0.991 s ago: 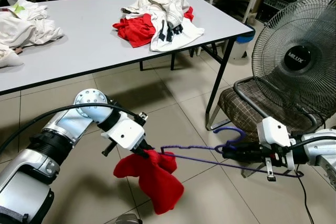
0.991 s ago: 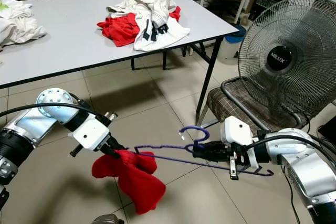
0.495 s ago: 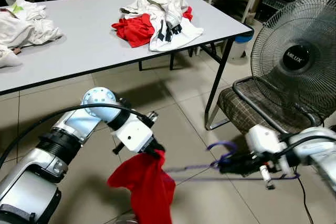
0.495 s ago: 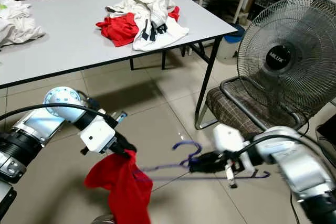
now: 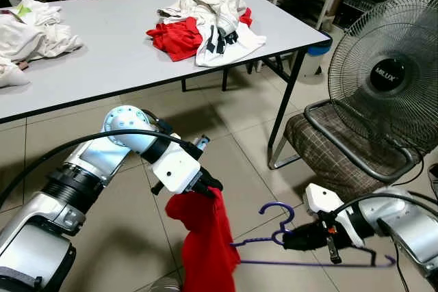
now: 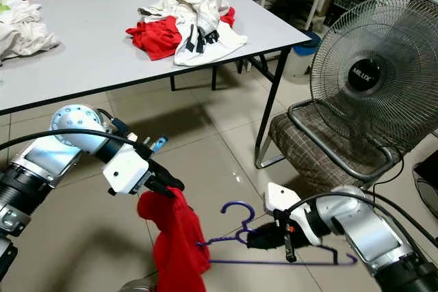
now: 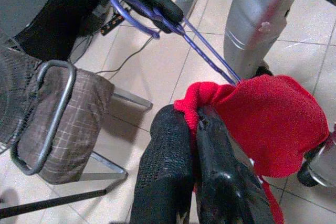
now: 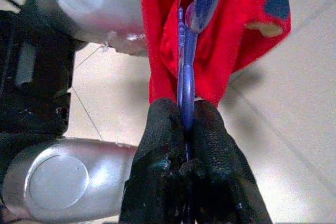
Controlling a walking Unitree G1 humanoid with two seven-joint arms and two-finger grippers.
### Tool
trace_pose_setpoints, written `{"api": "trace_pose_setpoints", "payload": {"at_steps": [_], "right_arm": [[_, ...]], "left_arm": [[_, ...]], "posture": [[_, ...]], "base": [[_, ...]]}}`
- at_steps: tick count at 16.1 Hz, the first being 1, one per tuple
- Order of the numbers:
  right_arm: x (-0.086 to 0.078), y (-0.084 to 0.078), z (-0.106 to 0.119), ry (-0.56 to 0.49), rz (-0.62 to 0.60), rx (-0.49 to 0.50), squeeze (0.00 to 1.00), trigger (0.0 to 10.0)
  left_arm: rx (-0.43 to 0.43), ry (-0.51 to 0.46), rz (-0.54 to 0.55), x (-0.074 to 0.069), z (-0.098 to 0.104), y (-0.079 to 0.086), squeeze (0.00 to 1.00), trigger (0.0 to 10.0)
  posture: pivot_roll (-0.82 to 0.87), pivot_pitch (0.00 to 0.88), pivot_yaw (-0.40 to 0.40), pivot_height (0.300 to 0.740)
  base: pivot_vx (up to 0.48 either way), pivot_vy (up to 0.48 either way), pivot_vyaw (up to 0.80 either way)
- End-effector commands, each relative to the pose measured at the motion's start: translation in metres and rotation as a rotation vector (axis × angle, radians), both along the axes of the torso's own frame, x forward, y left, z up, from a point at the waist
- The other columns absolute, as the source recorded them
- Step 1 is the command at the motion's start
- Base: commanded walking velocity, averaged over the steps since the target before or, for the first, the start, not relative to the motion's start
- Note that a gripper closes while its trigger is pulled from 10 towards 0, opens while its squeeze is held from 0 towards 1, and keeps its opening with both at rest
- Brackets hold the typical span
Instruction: Hang hanger
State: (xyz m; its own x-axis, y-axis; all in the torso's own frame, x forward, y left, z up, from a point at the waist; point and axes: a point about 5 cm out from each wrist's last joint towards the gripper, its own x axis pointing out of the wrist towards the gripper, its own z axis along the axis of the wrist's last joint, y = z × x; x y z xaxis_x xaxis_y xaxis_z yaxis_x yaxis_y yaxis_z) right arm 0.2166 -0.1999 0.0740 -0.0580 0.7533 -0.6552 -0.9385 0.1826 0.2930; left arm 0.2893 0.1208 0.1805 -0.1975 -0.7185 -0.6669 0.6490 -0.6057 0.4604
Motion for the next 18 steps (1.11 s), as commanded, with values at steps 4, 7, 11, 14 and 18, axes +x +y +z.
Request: {"api": "trace_pose_setpoints", "payload": {"at_steps": [4, 7, 11, 14, 18], "right_arm": [[-0.013, -0.020, -0.021, 0.099, -0.160, -0.063, 0.00, 10.0], [-0.014, -0.033, -0.036, 0.151, -0.453, -0.046, 0.00, 10.0], [0.001, -0.034, -0.030, 0.169, -0.858, 0.206, 0.00, 10.0], [-0.004, -0.028, -0.010, 0.163, -0.970, 0.384, 0.00, 10.0], [0.008, -0.032, -0.011, 0.221, -1.334, 0.576, 0.00, 10.0]], "left_arm": [[-0.072, -0.055, 0.011, 0.002, 0.019, -0.003, 0.00, 0.0], [-0.112, -0.083, 0.044, 0.005, 0.025, 0.000, 0.00, 0.0], [-0.129, -0.081, 0.112, 0.006, 0.019, 0.007, 0.00, 0.0], [-0.114, -0.097, 0.202, 0.011, 0.005, 0.018, 0.00, 0.0], [-0.227, -0.091, 0.158, -0.004, -0.002, 0.004, 0.00, 0.0]], "posture": [[0.02, 0.000, -0.041, 0.740], [0.02, 0.000, -0.032, 0.740], [0.02, 0.000, -0.029, 0.740], [0.01, 0.000, -0.024, 0.740], [0.00, 0.000, -0.013, 0.740]], "base": [[0.000, 0.000, 0.00], [0.000, 0.000, 0.00], [0.000, 0.000, 0.00], [0.000, 0.000, 0.00], [0.000, 0.000, 0.00]]}}
